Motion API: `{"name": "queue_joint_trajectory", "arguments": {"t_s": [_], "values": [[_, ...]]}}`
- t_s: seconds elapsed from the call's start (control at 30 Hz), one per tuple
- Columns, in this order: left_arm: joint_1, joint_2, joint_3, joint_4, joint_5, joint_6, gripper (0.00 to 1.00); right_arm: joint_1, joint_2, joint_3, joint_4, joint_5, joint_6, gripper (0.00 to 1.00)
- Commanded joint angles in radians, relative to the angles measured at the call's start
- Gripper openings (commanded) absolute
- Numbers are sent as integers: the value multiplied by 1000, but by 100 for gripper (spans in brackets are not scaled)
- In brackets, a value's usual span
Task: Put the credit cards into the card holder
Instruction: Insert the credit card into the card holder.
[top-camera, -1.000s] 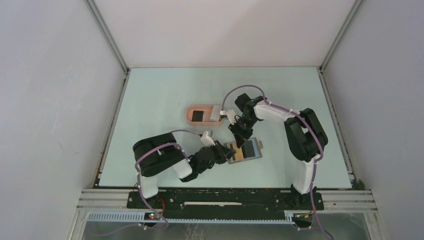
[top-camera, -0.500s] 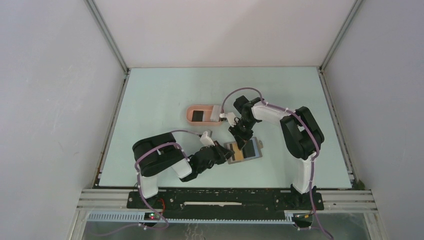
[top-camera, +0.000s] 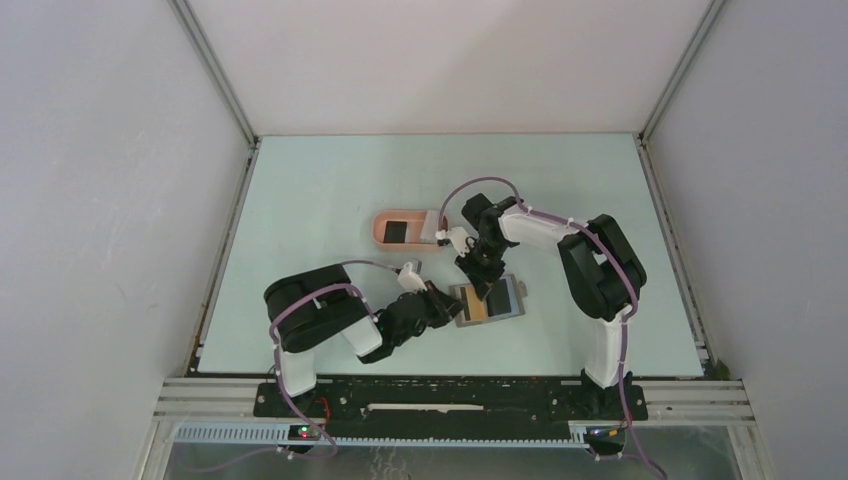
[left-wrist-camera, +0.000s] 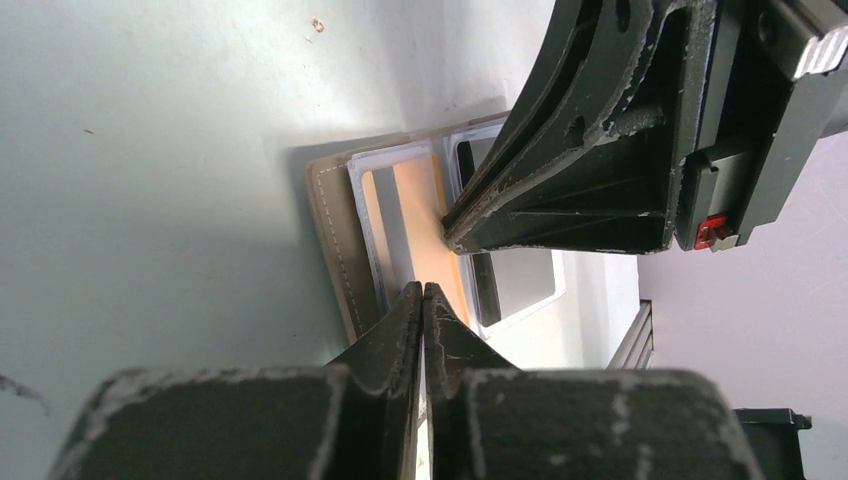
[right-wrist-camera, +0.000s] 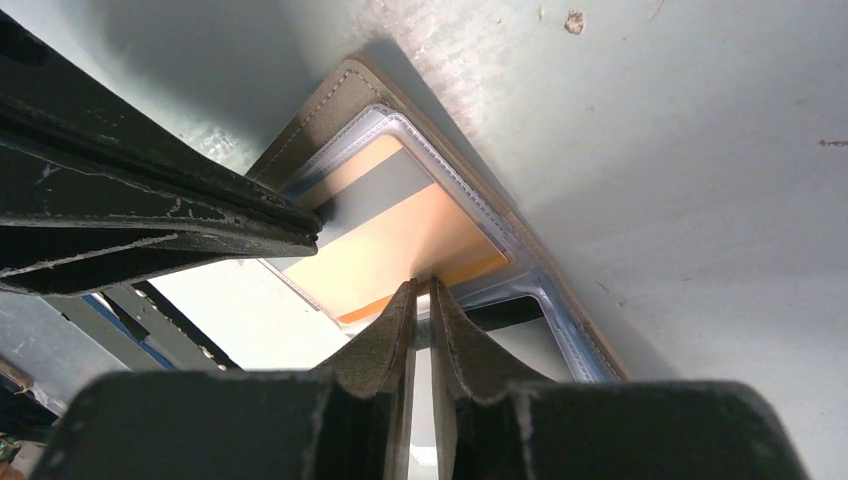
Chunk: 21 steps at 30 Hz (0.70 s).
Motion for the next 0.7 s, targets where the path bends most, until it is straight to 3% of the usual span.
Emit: {"name": "queue_joint_trajectory", "arguments": {"t_s": [0.0,0.4,0.67], "values": [[12,-14,-27,-41,-3,21,7,-10,-25,6,-33,102,-18,18],[15,-85,-30,-10,25,94,14,-36,-152,-7,-68,-11,-74,18],[15,-292,-68,-34,59,282,22,-70,-422,-50,-33,-72,-120,18]]}}
